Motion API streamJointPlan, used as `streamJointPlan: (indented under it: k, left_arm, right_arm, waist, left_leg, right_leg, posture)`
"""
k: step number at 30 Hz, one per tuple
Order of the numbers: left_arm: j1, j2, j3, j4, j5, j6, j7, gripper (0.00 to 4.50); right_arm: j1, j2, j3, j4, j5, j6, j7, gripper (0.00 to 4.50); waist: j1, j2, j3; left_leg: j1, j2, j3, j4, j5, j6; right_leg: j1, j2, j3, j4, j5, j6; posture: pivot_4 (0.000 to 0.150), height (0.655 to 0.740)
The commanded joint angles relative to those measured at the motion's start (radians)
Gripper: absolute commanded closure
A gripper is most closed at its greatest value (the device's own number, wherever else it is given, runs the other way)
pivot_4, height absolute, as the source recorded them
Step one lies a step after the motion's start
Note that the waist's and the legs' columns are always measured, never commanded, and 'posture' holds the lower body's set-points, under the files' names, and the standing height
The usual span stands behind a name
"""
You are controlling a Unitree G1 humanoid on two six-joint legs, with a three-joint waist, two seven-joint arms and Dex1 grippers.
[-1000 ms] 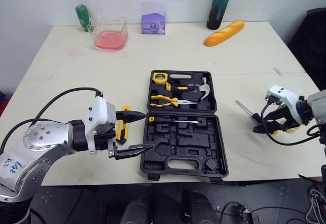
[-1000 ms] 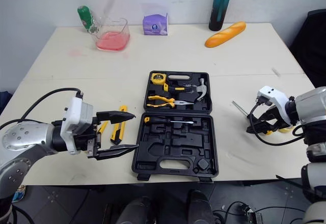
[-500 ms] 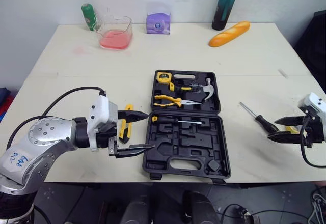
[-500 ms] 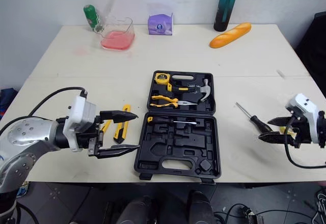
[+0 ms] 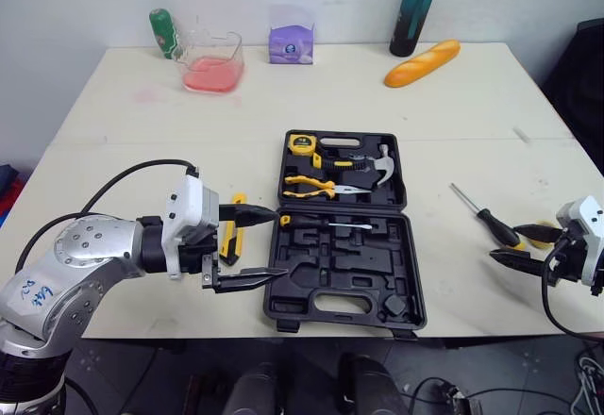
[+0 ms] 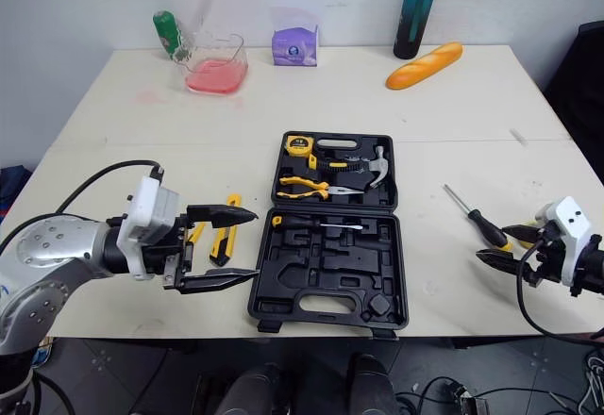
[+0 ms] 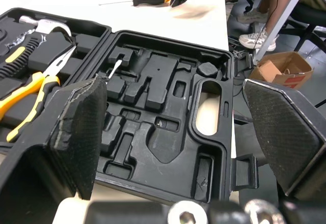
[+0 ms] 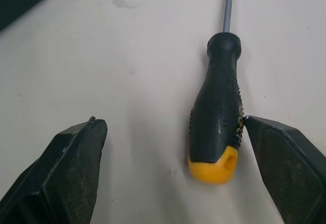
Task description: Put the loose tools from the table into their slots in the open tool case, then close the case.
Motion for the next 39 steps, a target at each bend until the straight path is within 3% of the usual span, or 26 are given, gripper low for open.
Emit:
streamJointPlan:
  k: [1,10,22,25,30,31,39]
  left_arm:
    - [-0.019,0.001,0.001,-0.041,-0.012,-0.001,0.002,0.00]
    - [-0.015,0.003,0.007,-0.054,-0.018,0.011,0.009,0.00]
    - [-0.010,0.009,0.023,-0.061,-0.027,0.006,0.008,0.00]
    - [-0.028,0.005,0.011,-0.046,-0.020,-0.003,-0.003,0.00]
    - [-0.048,0.001,-0.001,-0.028,-0.009,-0.018,-0.024,0.00]
    - [-0.051,-0.001,-0.004,-0.024,-0.006,-0.021,-0.027,0.00]
    - [-0.024,-0.001,0.010,-0.023,0.012,-0.045,-0.040,0.00]
  right_arm:
    - [-0.055,0.000,0.021,0.045,0.000,-0.018,-0.018,0.05]
    - [-0.118,0.009,0.060,0.133,-0.016,-0.026,-0.077,0.05]
    - [-0.007,0.001,-0.006,0.090,0.033,-0.029,-0.099,0.05]
    - [-0.016,0.012,0.003,0.138,0.027,-0.076,-0.101,0.84]
    - [-0.048,0.033,-0.001,0.193,0.038,-0.130,-0.109,3.36]
    - [-0.052,0.036,0.001,0.199,0.038,-0.138,-0.111,3.65]
    - [-0.029,0.043,-0.045,0.103,0.097,-0.186,-0.103,3.65]
  waist:
    - [-0.001,0.000,0.000]
    - [0.002,0.000,0.000]
    - [0.004,0.000,0.000]
    - [0.001,0.000,0.000]
    - [-0.001,0.000,0.000]
    - [-0.001,0.000,0.000]
    - [-0.002,0.000,0.000]
  left_leg:
    - [0.000,0.000,0.000,0.000,0.000,0.000]
    - [0.000,0.000,0.000,0.000,0.000,0.000]
    - [0.000,0.000,-0.001,0.000,0.000,0.000]
    - [0.000,0.000,-0.001,0.000,0.000,0.000]
    - [0.000,0.000,-0.001,0.000,0.000,0.000]
    - [0.000,0.000,-0.001,0.000,0.000,0.000]
    - [0.000,0.001,-0.001,0.000,0.000,0.000]
  right_leg:
    - [0.000,0.000,0.000,0.000,0.000,0.000]
    - [0.000,-0.001,0.001,0.000,0.000,0.000]
    - [0.001,-0.001,0.001,0.000,0.000,0.000]
    - [0.001,-0.001,0.001,0.000,0.000,0.000]
    - [0.001,0.000,0.001,-0.001,0.000,0.000]
    - [0.001,0.000,0.001,-0.001,0.000,0.000]
    - [0.001,0.000,0.001,0.000,0.000,0.000]
  posture:
    - [0.150,0.7349]
    - [0.150,0.7349]
    - [0.150,0.7349]
    - [0.150,0.7349]
    - [0.150,0.7349]
    - [0.150,0.7349]
    - [0.150,0.7349]
